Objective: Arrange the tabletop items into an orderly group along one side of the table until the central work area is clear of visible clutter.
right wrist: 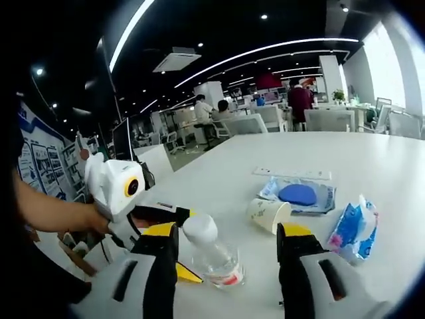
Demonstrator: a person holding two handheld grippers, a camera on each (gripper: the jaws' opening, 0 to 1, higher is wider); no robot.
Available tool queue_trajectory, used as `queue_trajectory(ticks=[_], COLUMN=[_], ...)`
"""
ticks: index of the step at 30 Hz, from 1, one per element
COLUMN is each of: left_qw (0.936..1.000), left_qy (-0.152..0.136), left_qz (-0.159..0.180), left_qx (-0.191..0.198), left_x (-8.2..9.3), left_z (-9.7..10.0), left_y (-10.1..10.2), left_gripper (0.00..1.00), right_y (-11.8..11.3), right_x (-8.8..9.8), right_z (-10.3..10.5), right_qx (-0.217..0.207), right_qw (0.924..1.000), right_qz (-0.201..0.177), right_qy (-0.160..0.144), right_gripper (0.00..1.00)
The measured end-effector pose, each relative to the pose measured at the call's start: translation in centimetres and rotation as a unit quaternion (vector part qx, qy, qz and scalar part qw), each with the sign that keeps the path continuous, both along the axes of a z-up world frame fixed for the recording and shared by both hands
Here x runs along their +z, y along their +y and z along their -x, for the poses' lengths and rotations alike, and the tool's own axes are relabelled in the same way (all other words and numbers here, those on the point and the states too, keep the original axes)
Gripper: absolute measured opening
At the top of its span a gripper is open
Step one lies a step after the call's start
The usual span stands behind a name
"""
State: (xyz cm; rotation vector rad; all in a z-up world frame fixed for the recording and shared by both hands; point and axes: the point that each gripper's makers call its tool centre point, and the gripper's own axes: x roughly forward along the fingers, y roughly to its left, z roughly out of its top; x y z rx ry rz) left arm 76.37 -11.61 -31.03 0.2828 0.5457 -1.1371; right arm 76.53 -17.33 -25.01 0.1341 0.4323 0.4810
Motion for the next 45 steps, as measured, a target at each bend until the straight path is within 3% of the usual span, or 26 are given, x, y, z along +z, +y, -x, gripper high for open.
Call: queue_trajectory(ticks=[9, 17, 27, 35, 42, 45], left_qw=[1.0, 0.9999, 0.9999, 0.9997, 0.9996, 0.9996], left_qy=[-0.004, -0.009, -0.01, -0.009, -0.003, -0.002], left_qz=[-0.002, -0.008, -0.004, -0.006, -0.009, -0.013], left_qx=[0.003, 0.002, 0.012, 0.023, 0.026, 0.025], left_x=[0.9, 1.0, 1.4, 1.4, 0.9, 0.6], left_z=[0.6, 1.3, 1.5, 1.6, 2.0, 2.1], left_y=[0.8, 0.9, 1.5, 2.5, 3.0, 3.2], left_gripper=[0.69, 0.69, 0.7, 0.7, 0.7, 0.7], right_y=[-1.6, 0.7, 3.4, 4.1, 4.4, 4.3], right_x=[-0.3, 0.4, 0.3, -0.3, -1.0, -1.0], right_z=[0.4, -0.1, -0.7, -0.7, -0.5, -0.5], right_qx=[-0.016, 0.002, 0.028, 0.039, 0.052, 0.052], right_qw=[0.9999, 1.0, 0.9996, 0.9991, 0.998, 0.9978], right_qz=[0.003, 0.0, 0.007, 0.016, 0.038, 0.04], right_qy=[0.005, -0.003, -0.005, -0.001, 0.001, -0.001], right_gripper=[0.62, 0.61, 0.47, 0.37, 0.21, 0.21])
